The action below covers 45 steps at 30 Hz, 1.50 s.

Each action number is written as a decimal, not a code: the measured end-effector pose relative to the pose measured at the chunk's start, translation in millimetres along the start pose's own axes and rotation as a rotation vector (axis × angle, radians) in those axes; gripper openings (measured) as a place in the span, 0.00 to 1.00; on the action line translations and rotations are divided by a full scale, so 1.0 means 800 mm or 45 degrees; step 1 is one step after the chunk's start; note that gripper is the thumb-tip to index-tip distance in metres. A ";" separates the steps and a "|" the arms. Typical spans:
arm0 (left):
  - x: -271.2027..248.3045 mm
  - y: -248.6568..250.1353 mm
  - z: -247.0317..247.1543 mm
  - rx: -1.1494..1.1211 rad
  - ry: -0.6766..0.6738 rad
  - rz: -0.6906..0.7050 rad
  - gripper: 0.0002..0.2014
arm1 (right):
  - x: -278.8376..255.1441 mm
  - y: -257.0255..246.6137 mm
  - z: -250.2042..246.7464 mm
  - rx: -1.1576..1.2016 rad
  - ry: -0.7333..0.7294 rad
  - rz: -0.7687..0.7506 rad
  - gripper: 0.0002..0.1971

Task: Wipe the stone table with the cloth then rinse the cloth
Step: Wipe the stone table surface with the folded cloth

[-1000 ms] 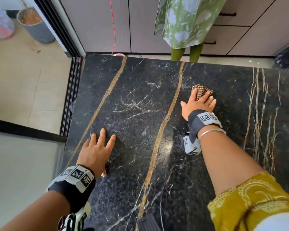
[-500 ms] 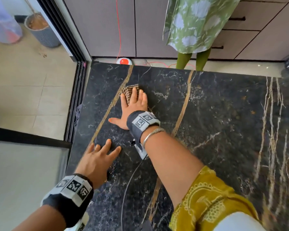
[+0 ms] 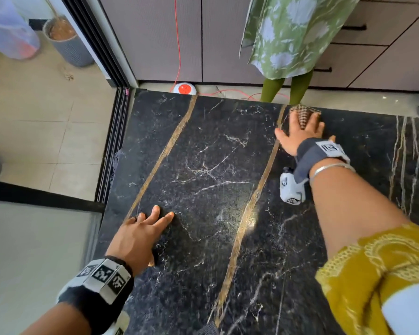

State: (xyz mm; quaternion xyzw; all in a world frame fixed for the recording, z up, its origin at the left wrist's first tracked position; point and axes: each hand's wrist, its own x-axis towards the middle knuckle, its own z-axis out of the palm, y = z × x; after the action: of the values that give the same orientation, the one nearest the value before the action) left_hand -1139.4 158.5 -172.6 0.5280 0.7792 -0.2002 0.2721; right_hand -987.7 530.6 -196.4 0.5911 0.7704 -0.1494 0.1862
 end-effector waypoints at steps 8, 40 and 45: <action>0.005 -0.001 0.003 0.075 0.016 0.022 0.47 | 0.007 -0.053 -0.014 0.167 -0.081 0.008 0.44; -0.029 0.032 0.013 0.276 0.198 -0.218 0.39 | -0.343 -0.036 0.172 -0.204 -0.159 -0.968 0.33; -0.080 0.103 0.062 0.085 0.340 -0.282 0.30 | -0.429 0.060 0.210 -0.176 -0.208 -0.990 0.32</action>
State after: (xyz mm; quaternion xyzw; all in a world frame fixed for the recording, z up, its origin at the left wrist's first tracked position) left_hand -1033.0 112.9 -172.5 0.4697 0.8546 -0.1828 0.1249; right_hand -843.6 174.0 -186.6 0.2278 0.9276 -0.2030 0.2156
